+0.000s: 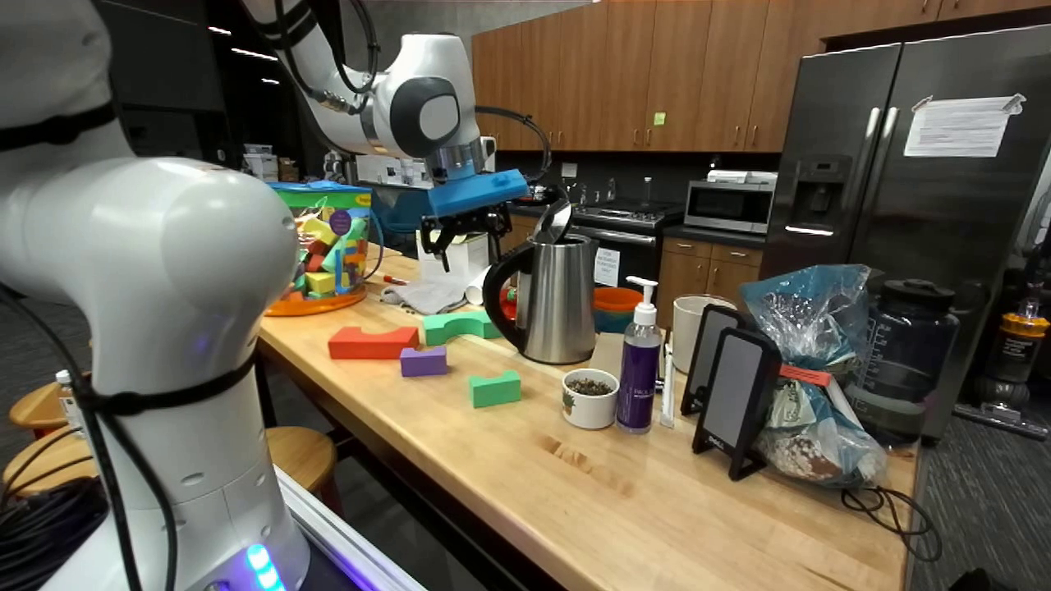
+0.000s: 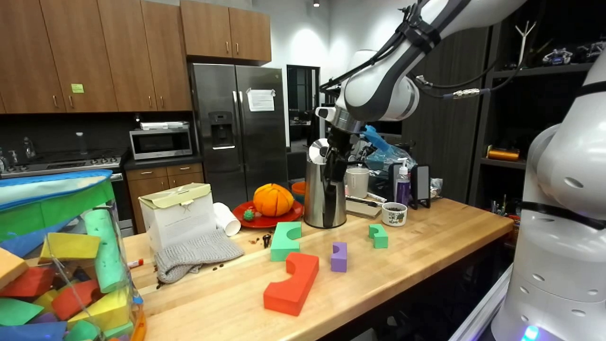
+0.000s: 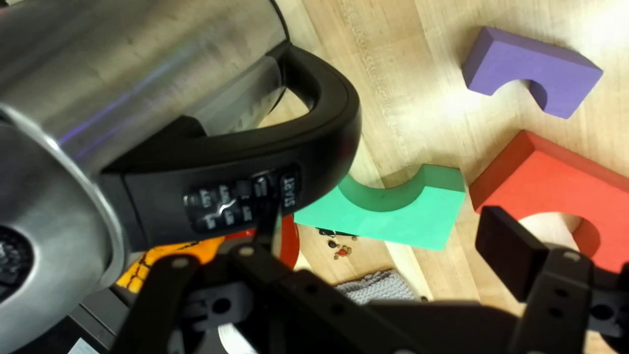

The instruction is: Open the electric kettle, then close it

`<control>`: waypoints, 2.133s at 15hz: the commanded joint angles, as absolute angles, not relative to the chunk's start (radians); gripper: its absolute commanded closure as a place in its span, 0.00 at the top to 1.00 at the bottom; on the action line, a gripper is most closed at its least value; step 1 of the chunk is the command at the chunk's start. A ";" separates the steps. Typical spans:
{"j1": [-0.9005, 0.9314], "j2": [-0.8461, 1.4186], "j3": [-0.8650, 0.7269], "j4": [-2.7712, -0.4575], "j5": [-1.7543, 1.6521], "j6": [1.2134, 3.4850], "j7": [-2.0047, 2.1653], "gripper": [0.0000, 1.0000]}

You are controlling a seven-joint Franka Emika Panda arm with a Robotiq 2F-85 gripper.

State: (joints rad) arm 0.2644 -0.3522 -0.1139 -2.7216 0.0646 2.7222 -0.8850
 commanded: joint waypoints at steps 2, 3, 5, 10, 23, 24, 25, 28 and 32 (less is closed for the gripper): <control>0.207 -0.458 -0.049 -2.760 -0.022 2.707 -0.811 1.00; 0.201 -0.477 -0.042 -2.765 -0.035 2.713 -0.792 1.00; 0.174 -0.520 -0.023 -2.771 -0.068 2.707 -0.721 1.00; 0.094 -0.599 -0.022 -2.762 -0.102 2.675 -0.485 1.00; -0.153 -0.468 0.013 -2.674 -0.074 2.827 0.067 1.00; -0.168 -0.444 0.024 -2.659 -0.069 2.855 0.115 1.00; -0.189 -0.426 0.042 -2.647 -0.069 2.883 0.166 1.00; -0.230 -0.368 0.087 -2.603 -0.078 2.949 0.262 1.00; -0.309 -0.311 0.167 -2.556 -0.125 2.986 0.362 1.00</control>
